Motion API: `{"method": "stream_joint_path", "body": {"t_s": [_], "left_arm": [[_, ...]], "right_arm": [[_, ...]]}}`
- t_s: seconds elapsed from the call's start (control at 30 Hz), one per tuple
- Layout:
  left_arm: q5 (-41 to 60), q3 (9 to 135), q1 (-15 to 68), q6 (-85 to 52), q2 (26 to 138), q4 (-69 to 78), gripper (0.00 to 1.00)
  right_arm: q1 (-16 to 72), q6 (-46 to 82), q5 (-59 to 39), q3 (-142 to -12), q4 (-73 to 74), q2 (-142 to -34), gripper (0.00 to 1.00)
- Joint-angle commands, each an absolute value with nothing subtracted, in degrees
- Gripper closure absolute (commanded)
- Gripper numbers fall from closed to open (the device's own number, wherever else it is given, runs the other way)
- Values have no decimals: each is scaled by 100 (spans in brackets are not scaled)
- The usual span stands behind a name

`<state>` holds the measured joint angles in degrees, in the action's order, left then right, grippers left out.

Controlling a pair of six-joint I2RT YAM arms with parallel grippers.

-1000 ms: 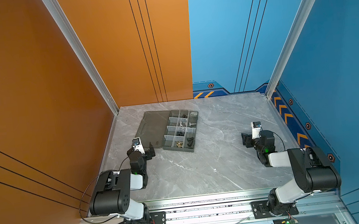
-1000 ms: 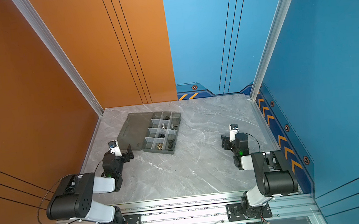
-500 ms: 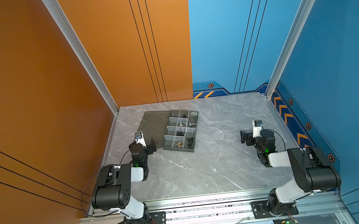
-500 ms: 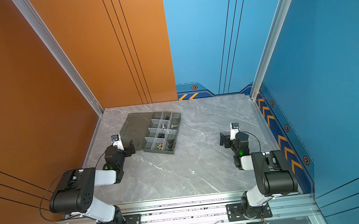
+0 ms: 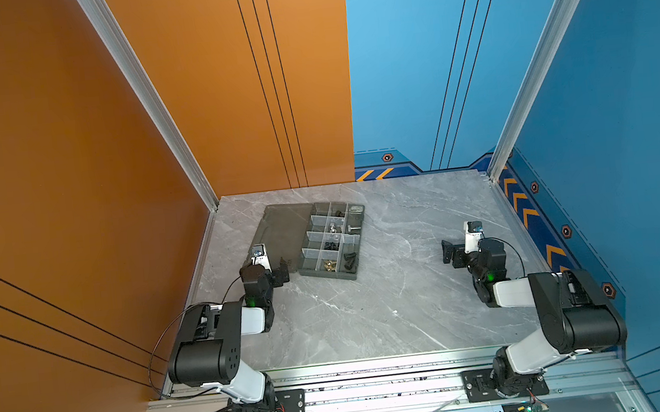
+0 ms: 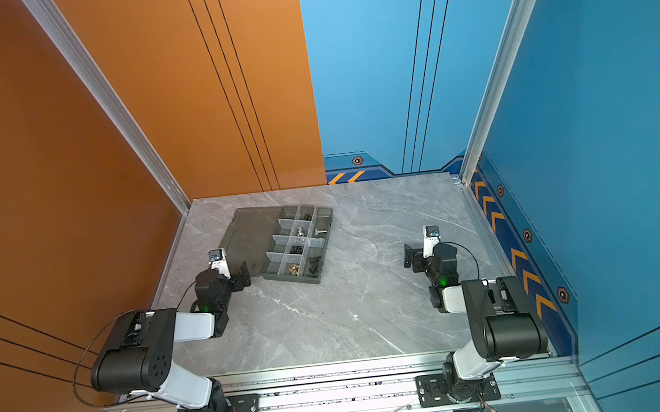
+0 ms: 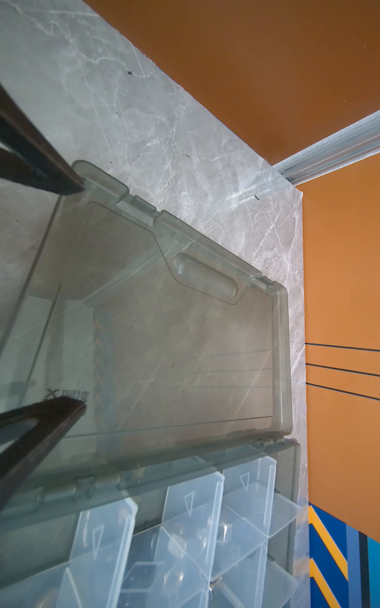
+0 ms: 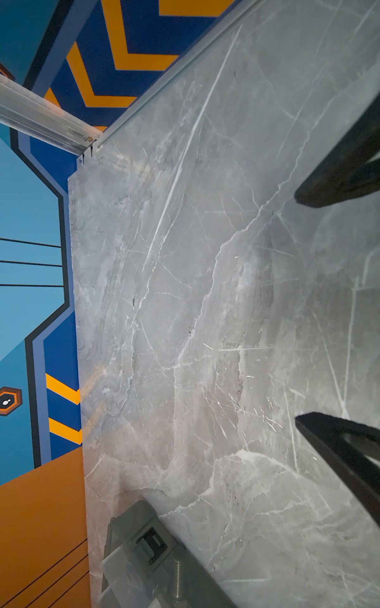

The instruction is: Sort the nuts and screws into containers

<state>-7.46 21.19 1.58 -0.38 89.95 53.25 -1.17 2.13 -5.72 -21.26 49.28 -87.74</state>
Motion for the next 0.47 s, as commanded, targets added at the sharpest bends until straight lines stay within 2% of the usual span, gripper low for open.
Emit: {"method": "stream_joint_path", "body": {"t_s": [0.0,0.43], "left_arm": [[-851,2163,207,79,8954,5274,2],[-848,2197,193,56,8934,5202,2]], "right_arm": [[-88,176,-481,-2136,5058,-8771,0],[-88,176,-468,-2126,5055,-8771,0]]}}
